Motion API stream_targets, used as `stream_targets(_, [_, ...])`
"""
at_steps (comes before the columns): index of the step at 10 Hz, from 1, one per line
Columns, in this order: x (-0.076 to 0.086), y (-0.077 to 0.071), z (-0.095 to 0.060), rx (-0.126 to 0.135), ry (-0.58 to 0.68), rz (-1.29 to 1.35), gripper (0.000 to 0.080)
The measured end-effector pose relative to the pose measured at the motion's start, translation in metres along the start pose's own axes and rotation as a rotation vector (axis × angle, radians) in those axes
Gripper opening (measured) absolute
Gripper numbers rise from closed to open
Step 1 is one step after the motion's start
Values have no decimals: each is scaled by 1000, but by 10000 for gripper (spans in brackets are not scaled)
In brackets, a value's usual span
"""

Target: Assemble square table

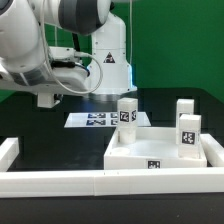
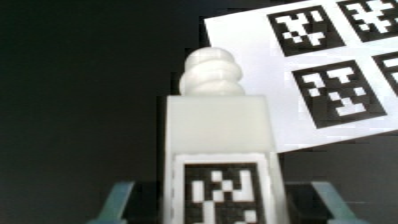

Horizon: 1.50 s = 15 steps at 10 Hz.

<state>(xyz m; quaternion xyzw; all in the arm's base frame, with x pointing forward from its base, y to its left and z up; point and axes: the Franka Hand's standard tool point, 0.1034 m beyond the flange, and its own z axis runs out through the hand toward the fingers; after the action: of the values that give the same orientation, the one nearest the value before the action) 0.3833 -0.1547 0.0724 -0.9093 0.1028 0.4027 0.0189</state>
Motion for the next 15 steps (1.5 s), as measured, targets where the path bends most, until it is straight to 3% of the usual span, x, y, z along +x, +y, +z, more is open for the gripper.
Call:
stream_targets(3, [12,-1,-6,-13,189,-17,287])
stream_targets(4, [9,-5,-7,-8,219,-17,287])
stream_targets(8, [13,-42,-46,-2,463,-16,287])
stream_targets(10, [16,-54,-69,1,588,-32,287])
stream_targets(12, [17,-57,-78,1,692,-39,287])
stream_targets(15, [25,-50,-81,-27,904,-30,287])
